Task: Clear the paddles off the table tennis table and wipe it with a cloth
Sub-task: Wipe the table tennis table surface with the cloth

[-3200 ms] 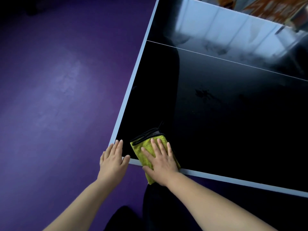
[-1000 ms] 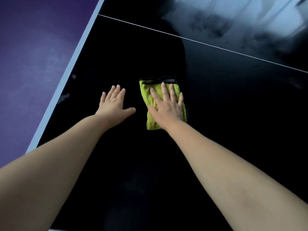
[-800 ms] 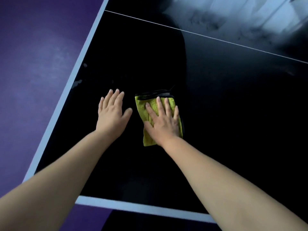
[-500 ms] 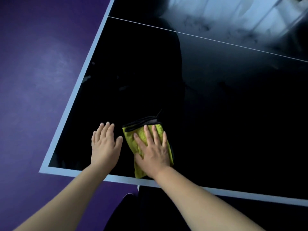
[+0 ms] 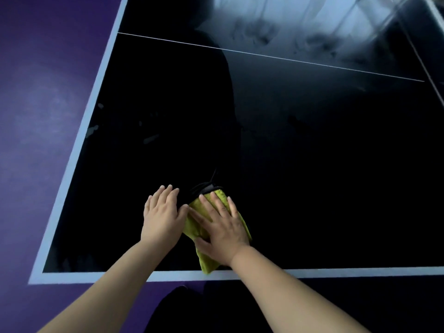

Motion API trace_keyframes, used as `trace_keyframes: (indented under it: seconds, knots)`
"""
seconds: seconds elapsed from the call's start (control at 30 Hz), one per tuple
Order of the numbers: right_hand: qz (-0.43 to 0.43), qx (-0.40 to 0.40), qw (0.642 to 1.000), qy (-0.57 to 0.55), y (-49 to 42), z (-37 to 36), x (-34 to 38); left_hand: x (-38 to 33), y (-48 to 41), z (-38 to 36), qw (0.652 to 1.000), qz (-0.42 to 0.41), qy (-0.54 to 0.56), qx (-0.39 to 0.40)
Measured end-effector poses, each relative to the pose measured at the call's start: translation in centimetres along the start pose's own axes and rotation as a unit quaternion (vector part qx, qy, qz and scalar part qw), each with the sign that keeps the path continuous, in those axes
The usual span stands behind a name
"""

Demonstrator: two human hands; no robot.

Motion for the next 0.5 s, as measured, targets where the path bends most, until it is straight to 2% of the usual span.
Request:
trace_keyframes:
  seconds: [0.2, 0.5]
  knots:
    - [-0.063, -0.047, 0.997, -0.005, -8.7, 3.9, -7.1, -3.2, -5.8, -1.2, 0.999, 0.025, 0.041, -0.012]
    - [-0.118, -0.080, 0.990, -0.010, -21.3, 9.1, -17.1, -7.0, -17.9, -1.5, 0.997, 0.070, -0.002, -0.018]
Point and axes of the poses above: each hand's wrist, its own y-axis away from the middle knuckle, its own z-axis out of the back of the hand, x = y × z, the point moved 8 cm from there along -y, towards the middle knuckle, and after that the axes turned 3 degrees about -x, right-handed, at the moved point
